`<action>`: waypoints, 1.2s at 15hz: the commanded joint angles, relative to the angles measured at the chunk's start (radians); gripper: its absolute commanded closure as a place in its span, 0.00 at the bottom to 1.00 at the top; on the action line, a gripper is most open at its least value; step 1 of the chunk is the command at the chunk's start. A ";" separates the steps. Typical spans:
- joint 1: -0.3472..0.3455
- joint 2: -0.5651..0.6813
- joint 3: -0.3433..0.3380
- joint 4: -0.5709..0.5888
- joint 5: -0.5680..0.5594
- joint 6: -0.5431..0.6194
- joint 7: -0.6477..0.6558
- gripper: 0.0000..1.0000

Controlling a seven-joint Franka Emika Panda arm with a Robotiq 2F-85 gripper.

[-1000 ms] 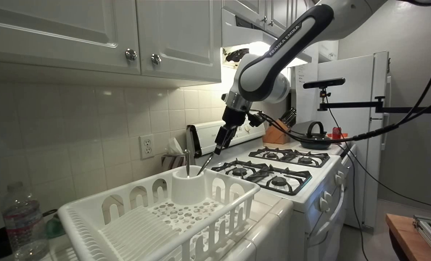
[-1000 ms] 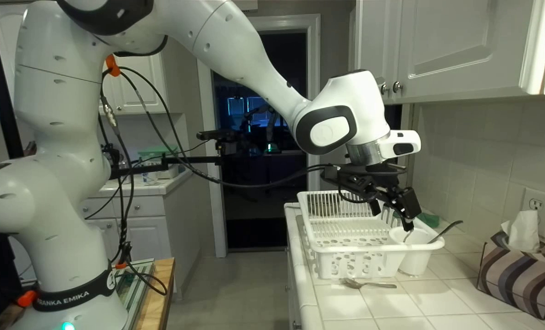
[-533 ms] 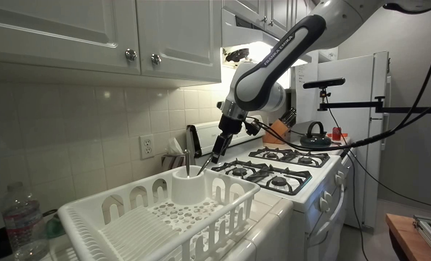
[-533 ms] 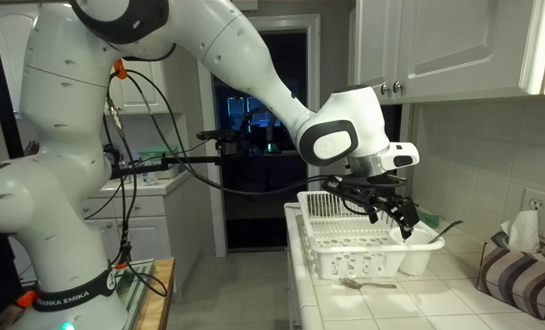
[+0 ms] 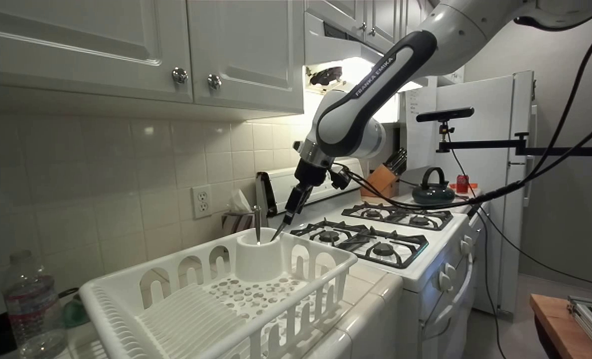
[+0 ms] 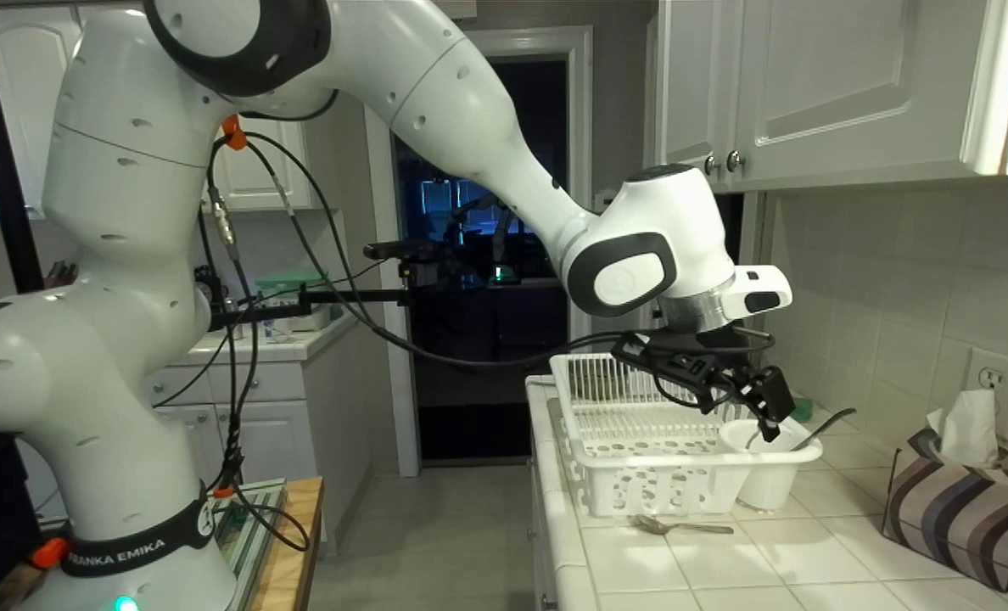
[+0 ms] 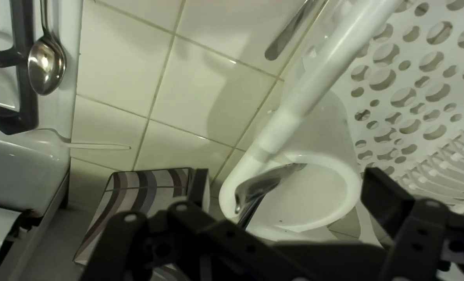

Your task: Pick up the two folks from the dish dryer and put them on the counter

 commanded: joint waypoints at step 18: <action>-0.084 0.079 0.092 0.089 0.034 0.012 -0.067 0.84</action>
